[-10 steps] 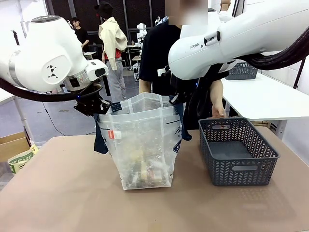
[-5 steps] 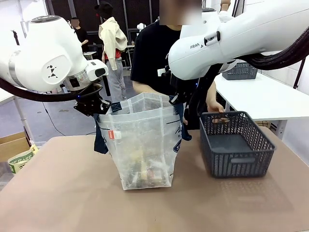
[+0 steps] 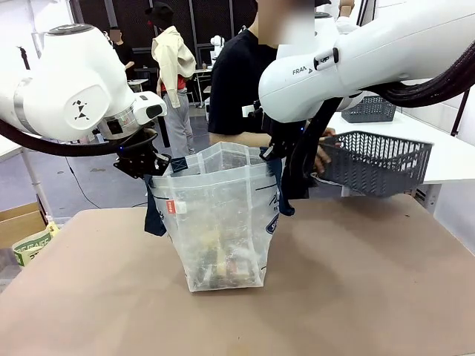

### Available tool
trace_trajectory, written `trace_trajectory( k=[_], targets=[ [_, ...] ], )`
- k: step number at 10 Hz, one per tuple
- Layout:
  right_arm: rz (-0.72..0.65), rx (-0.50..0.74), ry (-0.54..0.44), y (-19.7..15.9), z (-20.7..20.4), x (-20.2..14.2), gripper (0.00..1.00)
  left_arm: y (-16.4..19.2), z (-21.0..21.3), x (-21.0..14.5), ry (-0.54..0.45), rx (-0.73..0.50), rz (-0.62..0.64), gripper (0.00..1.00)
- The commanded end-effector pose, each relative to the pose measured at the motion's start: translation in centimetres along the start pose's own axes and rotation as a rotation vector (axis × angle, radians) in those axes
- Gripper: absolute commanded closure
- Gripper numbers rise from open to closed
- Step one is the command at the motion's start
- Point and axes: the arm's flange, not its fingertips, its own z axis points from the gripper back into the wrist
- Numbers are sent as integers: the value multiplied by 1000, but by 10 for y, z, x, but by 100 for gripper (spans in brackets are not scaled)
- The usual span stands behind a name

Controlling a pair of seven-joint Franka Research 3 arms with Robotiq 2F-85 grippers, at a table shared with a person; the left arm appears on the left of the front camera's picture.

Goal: Transfer purchased items from the store into the shopping bag.
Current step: Move the Reusable shopping bag to the right side of the table.

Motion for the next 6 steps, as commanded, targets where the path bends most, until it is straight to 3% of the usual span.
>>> trace_trajectory(
  k=[1,3,6],
  targets=[
    [-167,64,25,12,4,11,100,-8,6,-1,-21,-45,40,100],
    [-328,86,39,25,8,29,100,-24,14,2,-78,-102,75,100],
    [-396,114,8,31,5,61,100,-44,11,12,-107,-197,46,100]
  ],
)
